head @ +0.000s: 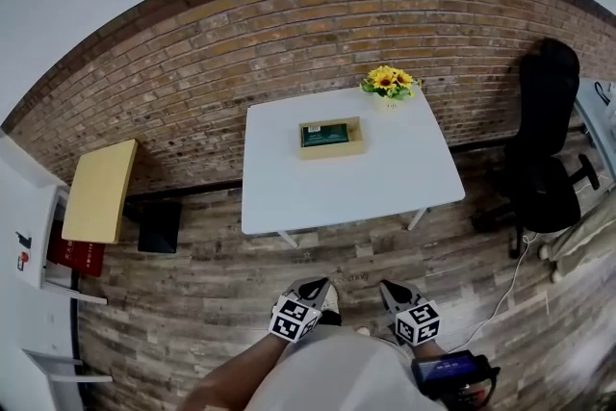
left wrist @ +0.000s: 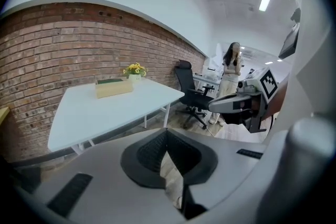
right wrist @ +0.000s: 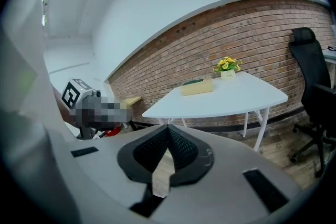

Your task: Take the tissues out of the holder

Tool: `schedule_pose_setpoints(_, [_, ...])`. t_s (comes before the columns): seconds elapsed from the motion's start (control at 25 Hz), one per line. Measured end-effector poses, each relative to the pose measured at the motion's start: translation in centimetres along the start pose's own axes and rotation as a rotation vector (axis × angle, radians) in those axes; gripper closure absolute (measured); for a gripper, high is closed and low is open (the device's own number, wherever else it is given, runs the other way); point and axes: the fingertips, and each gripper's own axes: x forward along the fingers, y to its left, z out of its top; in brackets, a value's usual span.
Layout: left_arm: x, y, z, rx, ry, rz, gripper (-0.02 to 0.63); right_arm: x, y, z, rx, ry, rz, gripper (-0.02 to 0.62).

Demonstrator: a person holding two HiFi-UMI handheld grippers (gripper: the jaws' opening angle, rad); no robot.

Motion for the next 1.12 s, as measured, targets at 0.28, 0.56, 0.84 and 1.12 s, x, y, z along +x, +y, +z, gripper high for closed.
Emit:
schedule_pose_setpoints(0.28, [2.9,5.0,3.4,0.004,-0.020,-0.021,0.598,4.3,-2.4,4.4,-0.021,-0.011,-0.033,0.591])
schedule_pose_setpoints(0.56, [4.1,9.6,5.5,0.006,-0.038,-0.035,0.598,8.6,-3.3,7.4,-0.037,-0.003,-0.054,0.591])
schedule_pose_setpoints(0.84, [3.6,15.5,5.7,-0.008,-0.036,-0.012,0.598,13.7,-2.8,10.8,-0.065,-0.021,-0.050,0.591])
schedule_pose_setpoints(1.12, [3.3,19.4,6.0,-0.026,-0.040,0.024,0.598,17.0,-3.4,12.8,-0.078,-0.012,-0.049,0.591])
